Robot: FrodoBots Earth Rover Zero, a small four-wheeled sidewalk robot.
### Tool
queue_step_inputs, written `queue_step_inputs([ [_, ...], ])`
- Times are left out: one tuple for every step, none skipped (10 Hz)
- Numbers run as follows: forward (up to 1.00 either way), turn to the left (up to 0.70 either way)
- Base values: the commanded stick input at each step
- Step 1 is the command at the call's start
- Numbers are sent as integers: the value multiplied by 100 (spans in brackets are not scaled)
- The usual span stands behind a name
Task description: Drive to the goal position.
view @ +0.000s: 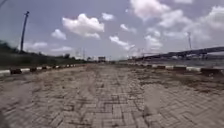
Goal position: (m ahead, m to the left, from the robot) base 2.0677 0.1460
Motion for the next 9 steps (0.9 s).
queue_step_inputs([
  [100,0],
  [100,0],
  [100,0],
  [100,0],
  [100,0],
  [100,0],
  [100,0],
  [100,16],
  [100,40],
])
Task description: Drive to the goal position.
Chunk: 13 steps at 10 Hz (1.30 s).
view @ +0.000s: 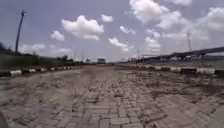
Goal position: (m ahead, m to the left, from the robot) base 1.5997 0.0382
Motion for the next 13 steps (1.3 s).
queue_step_inputs([
  [100,40],
  [100,27],
  [100,4],
  [100,0],
  [100,0],
  [100,0],
  [100,0],
  [100,0],
  [100,0],
  [100,0],
  [100,0],
  [100,0],
  [100,0],
])
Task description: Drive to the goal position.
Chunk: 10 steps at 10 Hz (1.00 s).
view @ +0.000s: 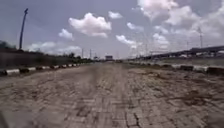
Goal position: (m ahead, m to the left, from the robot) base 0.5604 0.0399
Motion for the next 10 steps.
queue_step_inputs([
  [100,0],
  [100,0],
  [100,0],
  [100,0],
  [100,0],
  [100,0],
  [100,0],
  [100,0],
  [100,0],
  [100,0],
])
